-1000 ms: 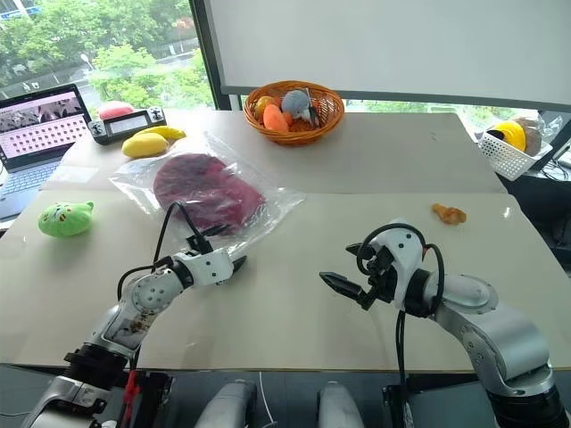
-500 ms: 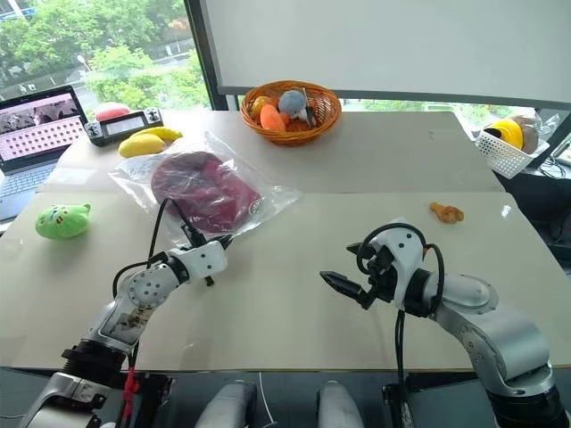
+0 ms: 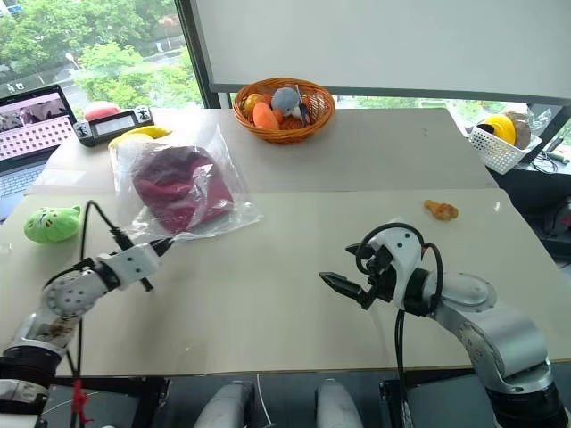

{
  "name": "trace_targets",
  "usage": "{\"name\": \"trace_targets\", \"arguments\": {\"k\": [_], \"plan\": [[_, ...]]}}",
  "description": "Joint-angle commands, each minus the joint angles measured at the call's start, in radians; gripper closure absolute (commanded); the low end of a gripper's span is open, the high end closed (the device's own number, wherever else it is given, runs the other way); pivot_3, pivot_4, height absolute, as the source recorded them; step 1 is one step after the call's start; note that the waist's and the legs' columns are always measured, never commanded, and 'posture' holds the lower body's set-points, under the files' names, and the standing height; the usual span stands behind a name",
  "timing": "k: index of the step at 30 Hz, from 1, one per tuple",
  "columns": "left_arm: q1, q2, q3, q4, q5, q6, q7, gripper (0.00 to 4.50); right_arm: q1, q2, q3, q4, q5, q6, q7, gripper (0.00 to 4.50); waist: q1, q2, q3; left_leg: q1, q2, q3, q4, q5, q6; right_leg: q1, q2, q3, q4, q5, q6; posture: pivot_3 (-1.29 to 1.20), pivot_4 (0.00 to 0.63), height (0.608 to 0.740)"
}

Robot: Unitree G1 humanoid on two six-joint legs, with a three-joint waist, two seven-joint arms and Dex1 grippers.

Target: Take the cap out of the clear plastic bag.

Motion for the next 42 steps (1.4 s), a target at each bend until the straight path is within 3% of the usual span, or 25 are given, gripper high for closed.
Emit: {"name": "trace_targets", "arguments": {"k": [1,9,13,17,24,30,32,42], "plan": [[-0.042,0.004,0.018,0.04,-0.082,-0.091,-0.059,4.47,-0.033,0.004,0.013,0.001,-0.012,-0.028,0.017,0.0,0.002,0.0,0.0,0.0,0.0,0.0,0.0,0.0,0.0,0.0,0.0,0.0,0.0,0.0,0.0,0.0,0.15,0.733],[-0.018,-0.029,0.027,-0.089,-0.218,-0.035,-0.175,4.47,-0.063,0.011,0.026,0.029,-0.026,-0.034,0.039,0.0,0.017,0.0,0.0,-0.001,0.0,0.0,0.0,0.0,0.0,0.0,0.0,-0.001,0.0,0.001,-0.001,0.0,0.15,0.733],[0.015,-0.019,0.038,-0.113,-0.239,-0.001,-0.195,3.46,-0.066,0.016,0.028,0.035,-0.035,-0.035,0.041,0.0,0.013,0.0,0.0,-0.001,0.0,0.0,0.0,0.0,0.0,0.0,0.0,0.0,0.0,0.001,-0.001,0.0,0.15,0.733],[0.055,-0.012,0.038,-0.145,-0.267,0.017,-0.232,2.01,-0.069,0.021,0.03,0.04,-0.04,-0.035,0.045,0.0,0.013,0.0,0.0,0.0,0.0,0.0,0.0,0.0,0.0,0.0,0.0,0.0,0.0,0.0,0.0,0.0,0.15,0.733],[0.085,-0.02,0.051,-0.216,-0.292,0.056,-0.243,2.01,-0.075,0.026,0.038,0.049,-0.046,-0.038,0.049,0.0,0.017,0.0,0.0,-0.001,0.0,0.0,0.0,0.0,0.0,0.0,0.0,0.0,0.0,0.0,-0.001,0.0,0.15,0.733],[0.016,-0.034,0.091,-0.2,-0.276,0.141,-0.166,2.01,-0.079,0.029,0.042,0.059,-0.05,-0.04,0.053,0.0,0.021,0.0,0.0,-0.001,0.0,0.0,0.0,0.0,0.0,0.0,0.0,0.0,0.0,0.0,0.0,0.0,0.15,0.733],[0.001,-0.026,0.076,-0.18,-0.223,0.138,-0.144,2.01,-0.081,0.032,0.045,0.058,-0.052,-0.04,0.052,0.0,0.021,0.0,0.0,-0.001,0.0,0.0,0.0,0.0,0.0,0.0,0.0,-0.001,0.0,0.0,0.0,0.0,0.15,0.733],[-0.049,-0.107,0.033,-0.273,-0.229,0.24,-0.158,2.01,-0.07,0.038,0.034,0.046,-0.055,-0.035,0.042,0.0,0.02,0.0,0.0,-0.001,0.0,0.0,0.0,0.0,0.0,0.0,0.0,-0.001,0.0,0.0,0.0,0.0,0.15,0.733]]}}
